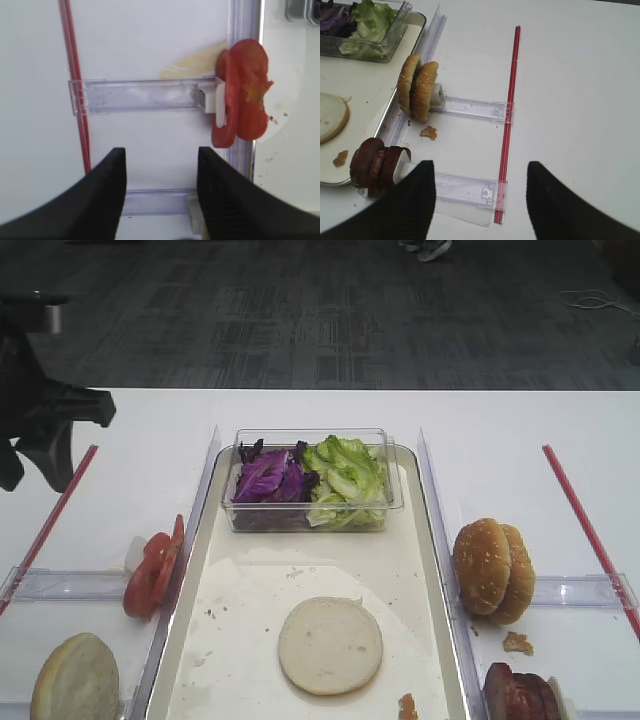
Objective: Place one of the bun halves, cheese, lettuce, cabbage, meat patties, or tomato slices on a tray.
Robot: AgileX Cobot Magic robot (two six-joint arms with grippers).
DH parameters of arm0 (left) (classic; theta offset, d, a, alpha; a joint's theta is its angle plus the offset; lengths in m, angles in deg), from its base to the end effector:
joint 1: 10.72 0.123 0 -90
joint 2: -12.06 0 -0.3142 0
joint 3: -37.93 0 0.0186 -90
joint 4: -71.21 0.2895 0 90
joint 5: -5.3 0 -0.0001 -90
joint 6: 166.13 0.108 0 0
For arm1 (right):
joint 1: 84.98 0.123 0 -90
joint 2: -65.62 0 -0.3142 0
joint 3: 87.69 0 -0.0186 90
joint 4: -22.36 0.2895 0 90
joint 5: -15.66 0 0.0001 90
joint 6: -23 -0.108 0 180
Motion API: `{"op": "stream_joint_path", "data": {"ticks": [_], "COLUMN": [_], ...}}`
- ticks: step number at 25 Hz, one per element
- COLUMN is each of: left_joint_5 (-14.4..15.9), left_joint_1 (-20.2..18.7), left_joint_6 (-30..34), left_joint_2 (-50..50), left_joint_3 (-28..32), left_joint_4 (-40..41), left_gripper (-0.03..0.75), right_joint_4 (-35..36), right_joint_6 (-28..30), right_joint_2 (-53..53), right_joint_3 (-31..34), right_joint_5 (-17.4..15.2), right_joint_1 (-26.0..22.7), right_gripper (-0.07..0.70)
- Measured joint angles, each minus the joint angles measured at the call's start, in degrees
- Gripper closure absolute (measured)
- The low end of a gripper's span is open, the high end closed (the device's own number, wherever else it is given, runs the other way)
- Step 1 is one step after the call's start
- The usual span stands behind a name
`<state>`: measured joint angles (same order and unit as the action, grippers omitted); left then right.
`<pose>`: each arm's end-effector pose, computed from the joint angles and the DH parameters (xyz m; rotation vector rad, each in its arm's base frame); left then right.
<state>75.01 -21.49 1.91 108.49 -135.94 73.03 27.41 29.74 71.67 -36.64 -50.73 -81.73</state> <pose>0.3309 -0.0597 0.2834 -0.0177 3.0033 0.0050 0.0098 0.0093 0.2696 -0.1961 2.1437 0.0721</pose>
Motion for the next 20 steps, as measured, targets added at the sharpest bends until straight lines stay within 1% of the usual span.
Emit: {"op": "stream_joint_path", "data": {"ticks": [4, 9, 12, 14, 20], "left_joint_5": [0.33, 0.43, 0.43, 0.43, 1.03], "left_joint_1": [2.75, 2.97, 2.97, 2.97, 2.97], "left_joint_6": [1.02, 1.67, 1.90, 2.00, 2.71], "left_joint_2": [-2.68, -5.46, -8.95, -12.68, -25.49], "left_joint_3": [1.34, 1.45, 2.24, 3.80, 11.36], "left_joint_4": [0.78, 0.76, 0.76, 0.76, 0.76], "left_gripper": [0.398, 0.398, 0.398, 0.398, 0.399], "right_joint_4": [0.00, 0.00, 0.00, 0.00, 0.00], "right_joint_6": [-0.24, -0.24, -0.24, -0.24, -0.14], "right_joint_2": [0.00, 0.00, 0.00, 0.00, 0.00], "right_joint_3": [0.00, 0.00, 0.00, 0.00, 0.00], "right_joint_5": [0.00, 0.00, 0.00, 0.00, 0.00], "right_joint_1": [0.00, 0.00, 0.00, 0.00, 0.00], "right_gripper": [0.204, 0.204, 0.204, 0.204, 0.204]}}
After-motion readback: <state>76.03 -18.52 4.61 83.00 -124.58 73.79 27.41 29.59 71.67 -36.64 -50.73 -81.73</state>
